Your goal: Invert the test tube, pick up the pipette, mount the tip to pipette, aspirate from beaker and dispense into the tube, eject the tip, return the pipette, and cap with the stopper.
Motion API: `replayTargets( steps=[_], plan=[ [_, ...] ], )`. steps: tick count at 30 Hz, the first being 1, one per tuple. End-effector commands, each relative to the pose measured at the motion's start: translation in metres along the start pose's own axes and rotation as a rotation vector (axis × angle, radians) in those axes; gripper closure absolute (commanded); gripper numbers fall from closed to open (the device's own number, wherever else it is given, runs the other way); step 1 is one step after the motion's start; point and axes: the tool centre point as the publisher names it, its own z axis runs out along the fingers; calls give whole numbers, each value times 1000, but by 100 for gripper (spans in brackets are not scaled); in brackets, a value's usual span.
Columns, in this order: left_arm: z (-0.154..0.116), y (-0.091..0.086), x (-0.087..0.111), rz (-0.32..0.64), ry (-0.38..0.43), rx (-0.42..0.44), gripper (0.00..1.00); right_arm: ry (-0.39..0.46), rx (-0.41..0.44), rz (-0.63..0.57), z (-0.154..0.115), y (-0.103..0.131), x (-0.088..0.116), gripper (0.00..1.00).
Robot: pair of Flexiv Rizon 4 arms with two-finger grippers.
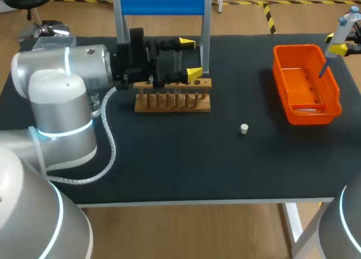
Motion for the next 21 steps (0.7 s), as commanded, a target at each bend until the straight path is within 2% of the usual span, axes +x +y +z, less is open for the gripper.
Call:
replayTargets(
  steps=[1,7,12,21],
  plan=[
    [3,-1,0,-4,5,-22,0,2,3,1,-1,1,0,100],
    [2,0,1,-14,-12,-36,0,2,3,1,-1,1,0,100],
    [-2,2,1,-22,-60,-59,0,2,3,1,-1,1,0,100],
    [-4,1,1,-18,-68,-60,0,2,3,1,-1,1,0,100]
  ],
)
